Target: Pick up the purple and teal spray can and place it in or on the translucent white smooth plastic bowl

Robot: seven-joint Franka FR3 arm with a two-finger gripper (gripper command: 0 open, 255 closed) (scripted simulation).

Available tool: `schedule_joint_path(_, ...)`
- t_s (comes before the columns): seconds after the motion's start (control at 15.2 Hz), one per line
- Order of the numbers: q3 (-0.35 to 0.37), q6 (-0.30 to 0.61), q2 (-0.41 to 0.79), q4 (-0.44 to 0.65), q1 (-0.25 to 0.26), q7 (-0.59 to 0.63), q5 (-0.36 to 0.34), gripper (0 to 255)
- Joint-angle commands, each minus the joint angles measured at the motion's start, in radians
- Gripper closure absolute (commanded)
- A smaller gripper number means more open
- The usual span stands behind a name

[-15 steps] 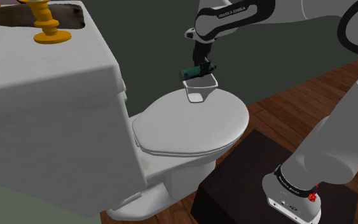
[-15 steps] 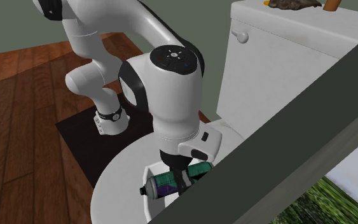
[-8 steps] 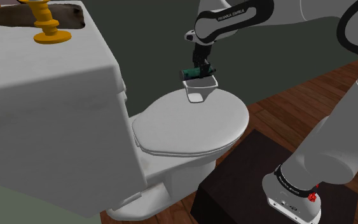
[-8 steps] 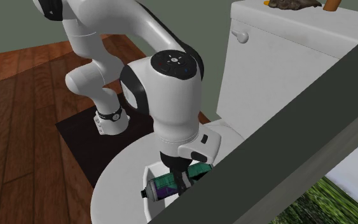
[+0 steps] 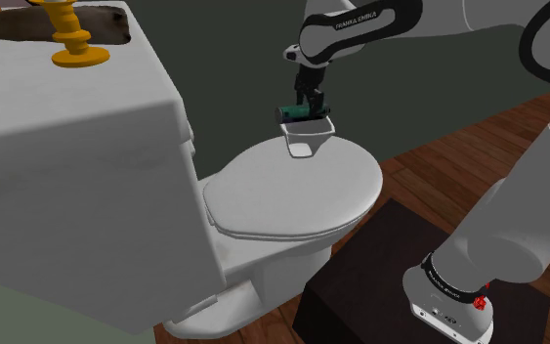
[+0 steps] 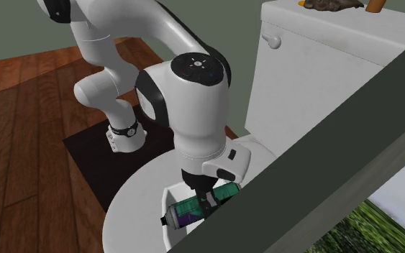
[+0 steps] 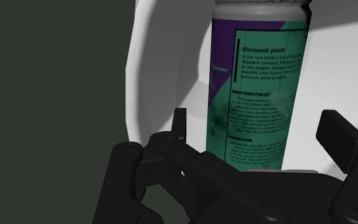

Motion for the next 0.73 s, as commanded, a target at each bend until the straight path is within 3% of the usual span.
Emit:
schedule_joint_path(0.0, 0.001, -0.048, -0.016, 0.032, 0.001, 0.002, -0.002, 0)
schedule_joint_path(0.13, 0.002, -0.105, -0.031, 0.074, 0.003, 0.003, -0.004, 0)
schedule_joint_path(0.66, 0.002, -0.105, -0.031, 0.074, 0.003, 0.003, -0.004, 0)
